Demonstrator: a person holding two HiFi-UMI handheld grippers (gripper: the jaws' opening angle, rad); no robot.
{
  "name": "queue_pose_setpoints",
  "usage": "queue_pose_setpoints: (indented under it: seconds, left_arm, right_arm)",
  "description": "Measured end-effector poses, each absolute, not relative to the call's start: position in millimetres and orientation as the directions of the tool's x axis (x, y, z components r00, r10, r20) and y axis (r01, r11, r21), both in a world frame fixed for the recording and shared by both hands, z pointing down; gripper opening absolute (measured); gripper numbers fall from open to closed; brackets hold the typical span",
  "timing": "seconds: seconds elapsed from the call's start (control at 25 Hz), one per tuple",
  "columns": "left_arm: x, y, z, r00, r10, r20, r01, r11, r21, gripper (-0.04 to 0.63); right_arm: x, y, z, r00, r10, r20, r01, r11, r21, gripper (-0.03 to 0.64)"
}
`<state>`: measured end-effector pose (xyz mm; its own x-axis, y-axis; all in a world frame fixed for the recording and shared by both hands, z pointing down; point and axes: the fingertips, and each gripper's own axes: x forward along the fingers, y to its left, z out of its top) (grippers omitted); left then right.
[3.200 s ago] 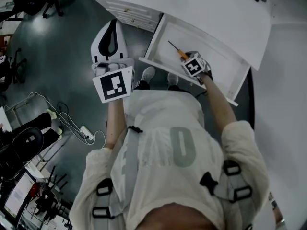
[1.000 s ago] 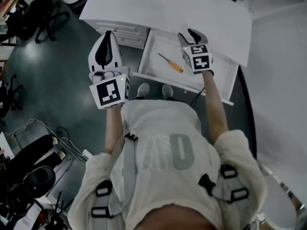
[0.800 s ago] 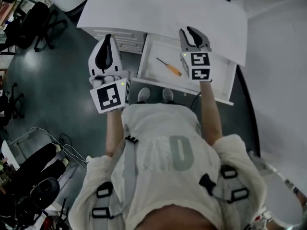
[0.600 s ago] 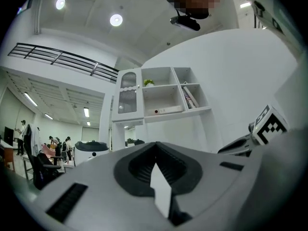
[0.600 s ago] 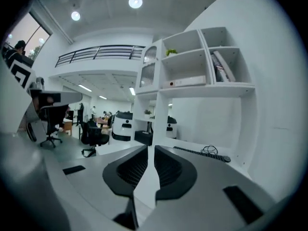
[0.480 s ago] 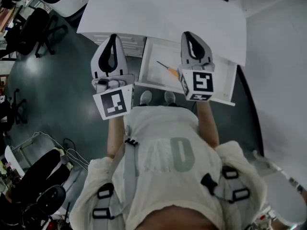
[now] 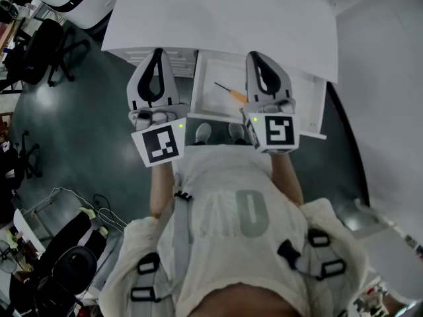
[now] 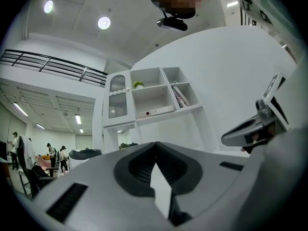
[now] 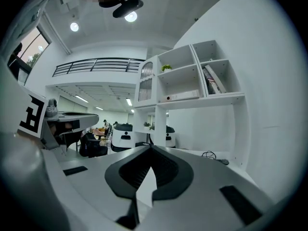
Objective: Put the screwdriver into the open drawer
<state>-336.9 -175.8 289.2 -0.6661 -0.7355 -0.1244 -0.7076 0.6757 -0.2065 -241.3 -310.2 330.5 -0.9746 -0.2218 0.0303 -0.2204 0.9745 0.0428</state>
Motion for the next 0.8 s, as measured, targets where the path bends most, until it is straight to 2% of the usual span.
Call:
queue_pose_setpoints:
  seconds: [0.8]
  left_arm:
    - [-341,-178,300,-0.661,-0.743,-0.106,-0.722,0.668,-0.182,0.005]
  right_arm:
    - [-237,-312,340,-0.972,-0.222,0.071,-0.218,0.974,0.057,0.005]
